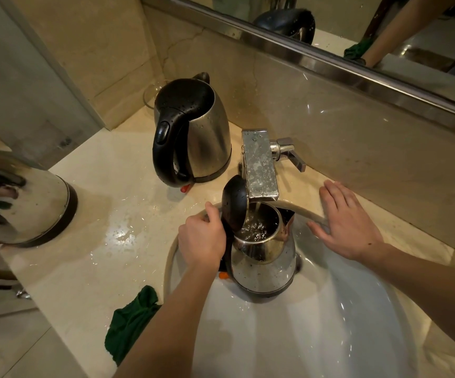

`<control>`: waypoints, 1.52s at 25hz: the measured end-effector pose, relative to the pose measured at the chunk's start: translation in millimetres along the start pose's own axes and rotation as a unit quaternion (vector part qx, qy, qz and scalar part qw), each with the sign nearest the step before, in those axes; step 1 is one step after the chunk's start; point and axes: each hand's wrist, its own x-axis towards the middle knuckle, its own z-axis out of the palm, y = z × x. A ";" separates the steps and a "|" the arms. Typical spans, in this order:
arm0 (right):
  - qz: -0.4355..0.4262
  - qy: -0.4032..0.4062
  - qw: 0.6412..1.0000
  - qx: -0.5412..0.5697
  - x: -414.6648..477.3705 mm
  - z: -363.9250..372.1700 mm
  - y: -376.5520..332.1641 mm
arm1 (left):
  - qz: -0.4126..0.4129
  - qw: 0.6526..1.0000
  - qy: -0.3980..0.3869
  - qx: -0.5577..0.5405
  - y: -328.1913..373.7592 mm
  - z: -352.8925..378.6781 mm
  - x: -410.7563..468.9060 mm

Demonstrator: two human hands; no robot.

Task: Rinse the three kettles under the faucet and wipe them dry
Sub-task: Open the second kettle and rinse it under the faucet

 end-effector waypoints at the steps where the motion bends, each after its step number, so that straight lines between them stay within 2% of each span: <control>1: 0.000 -0.001 1.000 0.001 -0.2 0.1 0.0 | -0.002 1.000 0.001 0.000 -0.2 0.1 0.1; 38: 0.004 -0.004 1.000 0.012 0.1 -0.5 0.0 | 0.009 1.000 0.002 0.006 -0.5 -2.0 -2.7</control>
